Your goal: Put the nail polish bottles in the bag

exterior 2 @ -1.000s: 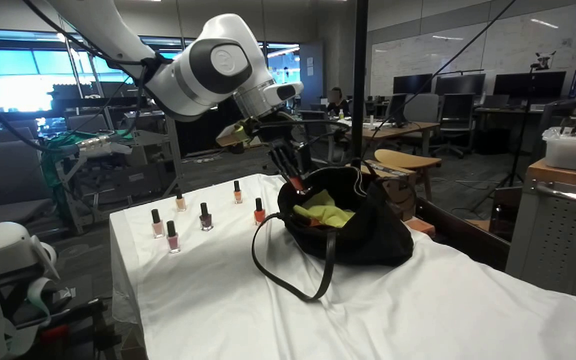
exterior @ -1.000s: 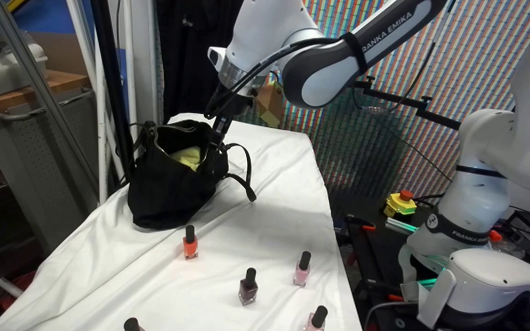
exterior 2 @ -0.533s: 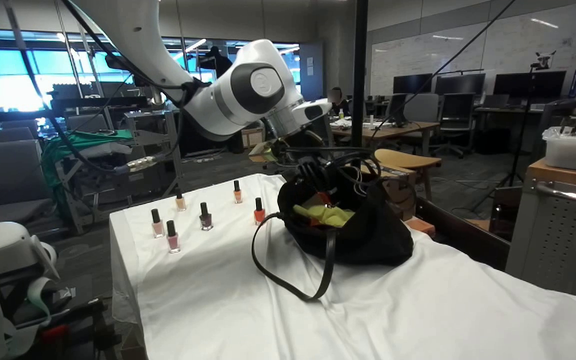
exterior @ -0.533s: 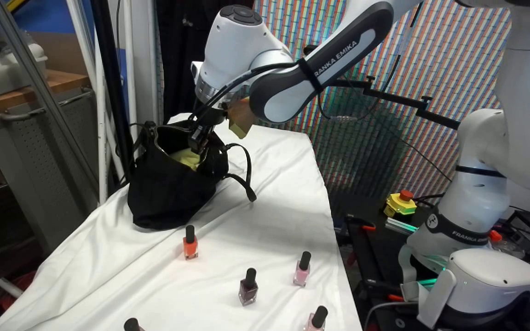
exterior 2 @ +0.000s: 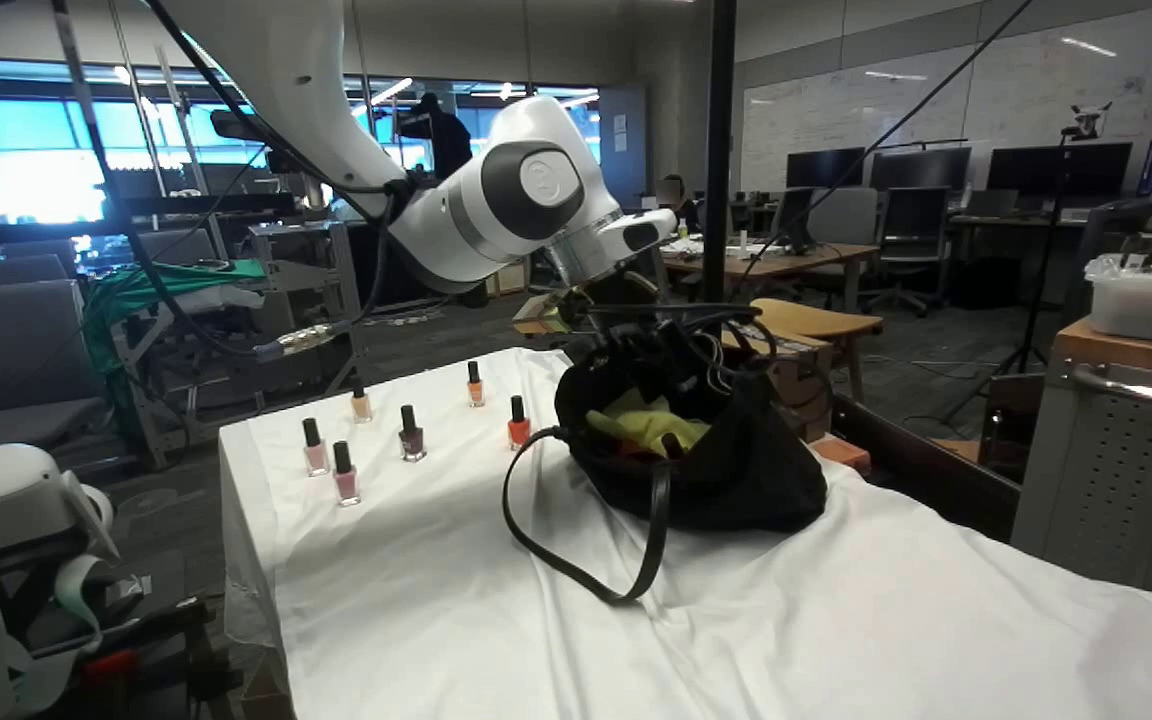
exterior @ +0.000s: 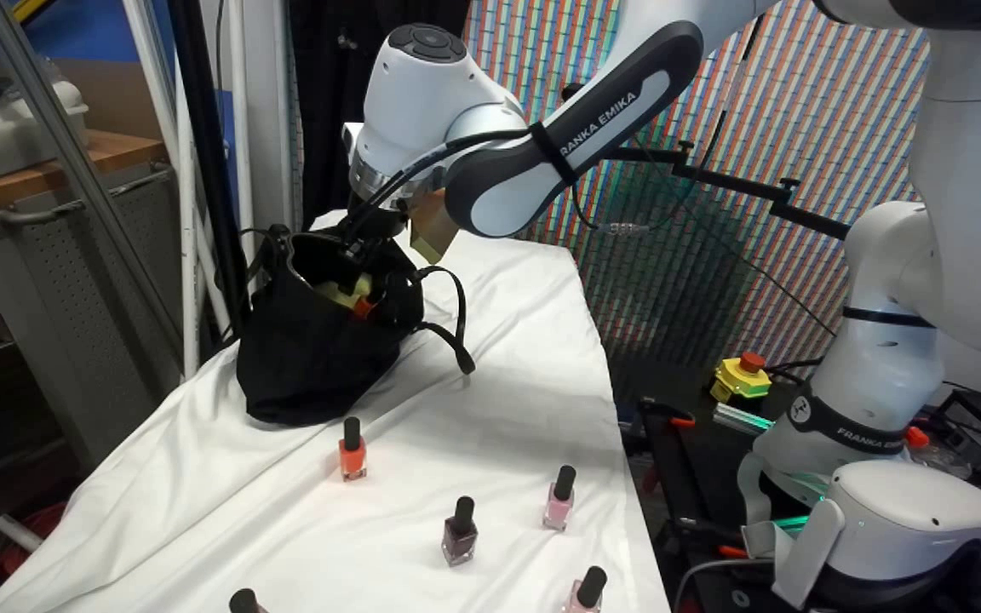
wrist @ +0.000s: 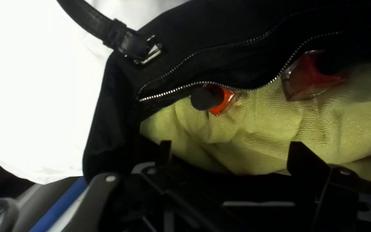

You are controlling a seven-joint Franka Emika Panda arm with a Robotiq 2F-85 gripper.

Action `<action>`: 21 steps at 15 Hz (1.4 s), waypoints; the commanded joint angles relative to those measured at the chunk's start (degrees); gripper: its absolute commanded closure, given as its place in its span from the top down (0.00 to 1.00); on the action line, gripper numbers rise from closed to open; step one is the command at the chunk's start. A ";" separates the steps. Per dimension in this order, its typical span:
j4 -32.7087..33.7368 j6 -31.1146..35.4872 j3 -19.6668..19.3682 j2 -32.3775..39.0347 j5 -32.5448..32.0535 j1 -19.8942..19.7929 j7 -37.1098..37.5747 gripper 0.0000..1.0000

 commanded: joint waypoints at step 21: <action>-28.43 -20.13 14.79 -27.17 15.46 1.59 -11.49 1.00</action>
